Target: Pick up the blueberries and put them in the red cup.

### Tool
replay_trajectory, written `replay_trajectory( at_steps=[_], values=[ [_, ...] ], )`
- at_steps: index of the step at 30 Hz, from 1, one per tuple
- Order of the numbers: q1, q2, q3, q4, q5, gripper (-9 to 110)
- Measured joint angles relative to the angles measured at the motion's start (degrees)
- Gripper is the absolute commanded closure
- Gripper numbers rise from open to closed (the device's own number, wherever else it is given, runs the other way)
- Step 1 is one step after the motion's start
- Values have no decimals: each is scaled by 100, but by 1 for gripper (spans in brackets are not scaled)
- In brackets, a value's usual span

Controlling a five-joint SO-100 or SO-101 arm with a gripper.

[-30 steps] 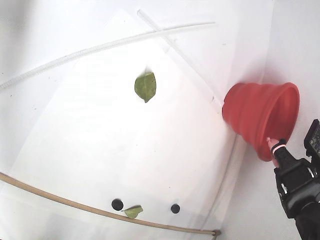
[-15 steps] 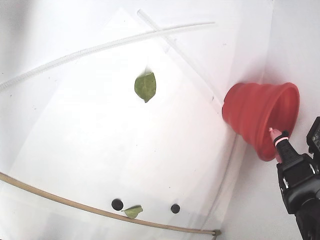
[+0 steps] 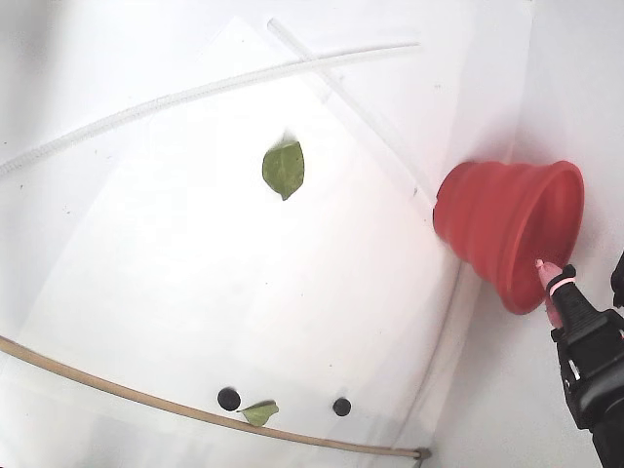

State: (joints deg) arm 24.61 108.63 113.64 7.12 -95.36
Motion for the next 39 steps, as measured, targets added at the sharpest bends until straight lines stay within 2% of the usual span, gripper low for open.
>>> replay_trajectory(
  at_steps=[18,39],
  values=[
    [-229,870,272,1723,466,84],
    [-431,1336,712,2962,853,84]
  ],
)
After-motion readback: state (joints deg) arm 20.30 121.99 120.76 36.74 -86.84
